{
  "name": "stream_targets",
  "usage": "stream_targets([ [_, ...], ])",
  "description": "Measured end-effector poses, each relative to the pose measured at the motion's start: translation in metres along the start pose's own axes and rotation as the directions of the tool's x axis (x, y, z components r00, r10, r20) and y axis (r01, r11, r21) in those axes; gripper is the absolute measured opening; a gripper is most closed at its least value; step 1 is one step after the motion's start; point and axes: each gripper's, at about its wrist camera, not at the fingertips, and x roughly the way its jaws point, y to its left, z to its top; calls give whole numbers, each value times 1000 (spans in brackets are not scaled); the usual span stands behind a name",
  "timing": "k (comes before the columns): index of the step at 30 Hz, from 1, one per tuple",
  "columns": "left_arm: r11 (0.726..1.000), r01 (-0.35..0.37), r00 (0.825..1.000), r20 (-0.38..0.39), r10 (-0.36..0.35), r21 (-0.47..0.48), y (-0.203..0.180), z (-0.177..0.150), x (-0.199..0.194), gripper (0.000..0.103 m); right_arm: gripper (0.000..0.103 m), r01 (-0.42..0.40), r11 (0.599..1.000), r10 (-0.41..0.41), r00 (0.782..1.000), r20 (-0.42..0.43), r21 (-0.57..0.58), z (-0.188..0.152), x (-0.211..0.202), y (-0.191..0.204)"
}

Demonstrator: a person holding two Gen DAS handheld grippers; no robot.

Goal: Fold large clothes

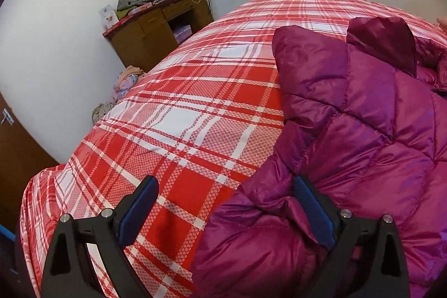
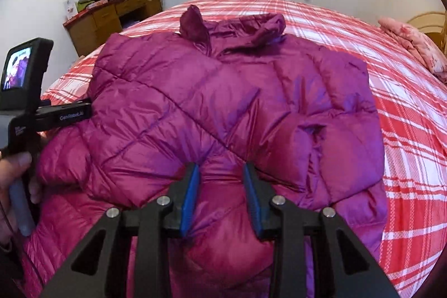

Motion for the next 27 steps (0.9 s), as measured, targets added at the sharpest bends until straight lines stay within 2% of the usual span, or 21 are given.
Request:
stream_targets([
  [8, 1000, -1, 1000, 3, 1, 1, 1, 3, -2, 98, 34, 3, 1000, -3, 1000, 3, 8, -2, 4, 3],
  [10, 1000, -19, 1000, 21, 19, 1, 4, 8, -14, 98, 34, 4, 1000, -4, 1000, -1, 7, -1, 3, 3],
  [12, 1000, 0, 999, 51, 1, -14, 10, 20, -36, 98, 34, -7, 1000, 7, 1000, -1, 0, 1, -1, 3],
  [14, 998, 51, 994, 97, -48, -29, 15, 37, -58, 98, 34, -19, 1000, 18, 999, 43, 14, 6, -16, 0],
  [16, 998, 60, 988, 147, -56, -21, 11, 59, -73, 98, 35, -24, 999, 20, 993, 115, 36, 20, -38, -7],
  [18, 998, 62, 984, 165, -60, -6, 2, 76, -70, 98, 37, 19, 999, -25, 986, 168, 41, 41, -51, -16],
  [19, 999, 40, 985, 167, -39, 0, -4, 83, -64, 98, 37, 43, 998, -51, 982, 180, 49, 49, -52, -22],
  [22, 1000, 25, 995, 94, -26, 12, -23, 96, -29, 98, 37, 117, 986, -137, 974, 182, 114, 73, -39, -51],
  [25, 999, 14, 1000, 23, -15, 36, -41, 91, 2, 98, 37, 172, 973, -193, 971, 138, 156, 84, -13, -76],
  [27, 998, 14, 1000, -5, -14, 62, -52, 83, 16, 98, 37, 185, 969, -202, 975, 97, 162, 84, 6, -86],
])
